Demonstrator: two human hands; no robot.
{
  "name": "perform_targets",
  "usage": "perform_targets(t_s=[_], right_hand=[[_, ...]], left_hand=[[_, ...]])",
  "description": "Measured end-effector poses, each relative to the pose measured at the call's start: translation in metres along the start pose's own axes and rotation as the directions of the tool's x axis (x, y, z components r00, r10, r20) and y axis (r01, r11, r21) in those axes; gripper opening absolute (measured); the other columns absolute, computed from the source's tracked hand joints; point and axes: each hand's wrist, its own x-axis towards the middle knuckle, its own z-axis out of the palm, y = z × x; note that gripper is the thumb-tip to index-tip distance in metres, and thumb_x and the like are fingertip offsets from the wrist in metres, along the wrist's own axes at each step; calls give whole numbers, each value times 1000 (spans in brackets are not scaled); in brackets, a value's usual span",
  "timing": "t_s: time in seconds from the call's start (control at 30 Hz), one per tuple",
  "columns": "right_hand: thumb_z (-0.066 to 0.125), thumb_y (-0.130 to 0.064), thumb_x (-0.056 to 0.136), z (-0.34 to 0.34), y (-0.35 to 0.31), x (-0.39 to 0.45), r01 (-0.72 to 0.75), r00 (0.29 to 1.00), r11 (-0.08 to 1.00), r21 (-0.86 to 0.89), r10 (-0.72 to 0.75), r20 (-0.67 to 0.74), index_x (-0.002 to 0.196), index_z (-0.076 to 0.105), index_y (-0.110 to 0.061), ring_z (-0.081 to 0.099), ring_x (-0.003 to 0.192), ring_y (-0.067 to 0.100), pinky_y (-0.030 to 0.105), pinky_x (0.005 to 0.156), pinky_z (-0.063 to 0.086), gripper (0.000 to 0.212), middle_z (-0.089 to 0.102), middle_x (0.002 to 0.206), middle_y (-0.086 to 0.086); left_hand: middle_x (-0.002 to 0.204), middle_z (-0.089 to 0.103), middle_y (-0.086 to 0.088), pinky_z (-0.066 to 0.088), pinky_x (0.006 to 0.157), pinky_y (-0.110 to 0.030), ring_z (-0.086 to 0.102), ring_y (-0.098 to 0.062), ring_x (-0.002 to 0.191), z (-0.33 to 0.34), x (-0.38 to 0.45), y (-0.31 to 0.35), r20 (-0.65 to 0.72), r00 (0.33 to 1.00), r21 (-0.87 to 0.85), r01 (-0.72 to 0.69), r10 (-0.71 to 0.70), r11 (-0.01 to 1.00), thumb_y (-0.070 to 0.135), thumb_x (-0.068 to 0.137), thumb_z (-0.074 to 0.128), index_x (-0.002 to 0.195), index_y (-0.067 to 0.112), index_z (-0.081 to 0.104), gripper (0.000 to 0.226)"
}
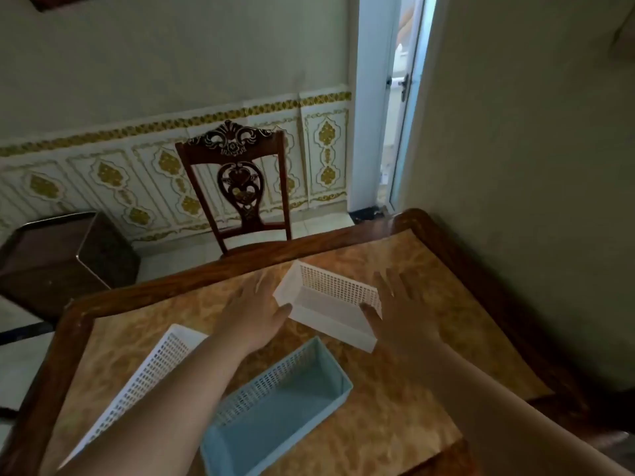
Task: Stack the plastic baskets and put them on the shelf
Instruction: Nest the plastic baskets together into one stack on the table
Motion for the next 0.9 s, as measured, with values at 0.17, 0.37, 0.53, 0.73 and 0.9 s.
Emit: perform_targets(t_s=[0.17, 0.37, 0.53, 0.73, 0.9], right_hand=[[33, -70, 96, 43, 19, 23, -59, 993, 998, -2, 59, 104, 159, 19, -33, 33, 149, 32, 50, 115, 38, 75, 24, 168, 4], [47, -62, 96, 80, 42, 33, -115, 972, 993, 2, 112, 205, 158, 28, -22, 38, 141, 33, 46, 108, 46, 76, 25, 163, 10], [49, -54, 99, 99, 49, 40, -175, 937, 981, 79, 142, 319, 162, 17, -21, 42, 142, 37, 47, 107, 48, 78, 11, 170, 13], [51, -38, 103, 99, 44, 42, -191, 929, 965, 179, 119, 351, 164, 7, -17, 54, 131, 30, 40, 96, 54, 78, 23, 166, 10], [49, -34, 105, 101, 48, 40, -164, 927, 964, 207, 80, 366, 164, -2, -18, 61, 123, 30, 40, 87, 57, 80, 10, 171, 8]], left_hand=[[179, 7, 2, 33, 124, -58, 22, -33, 162, 27, 42, -8, 103, 990, -54, 103, -97, 993, 63, 99, 48, 167, 37, 9, 83], [177, 17, -2, 32, 123, -57, 29, -33, 159, 62, 75, -15, 180, 966, -147, 215, -188, 966, 58, 99, 56, 166, 35, 16, 81], [177, 14, 0, 31, 123, -57, 29, -33, 158, 81, 86, -14, 215, 946, -306, 302, -243, 903, 52, 99, 61, 164, 37, 22, 78], [168, 40, 5, 31, 120, -68, 46, -36, 149, 119, 101, -39, 294, 895, -367, 431, -337, 825, 77, 83, 56, 157, 53, 10, 91], [151, 55, -1, 52, 105, -56, 62, -30, 123, 90, 83, -18, 292, 873, -467, 486, -390, 738, 47, 91, 69, 151, 39, 27, 73]])
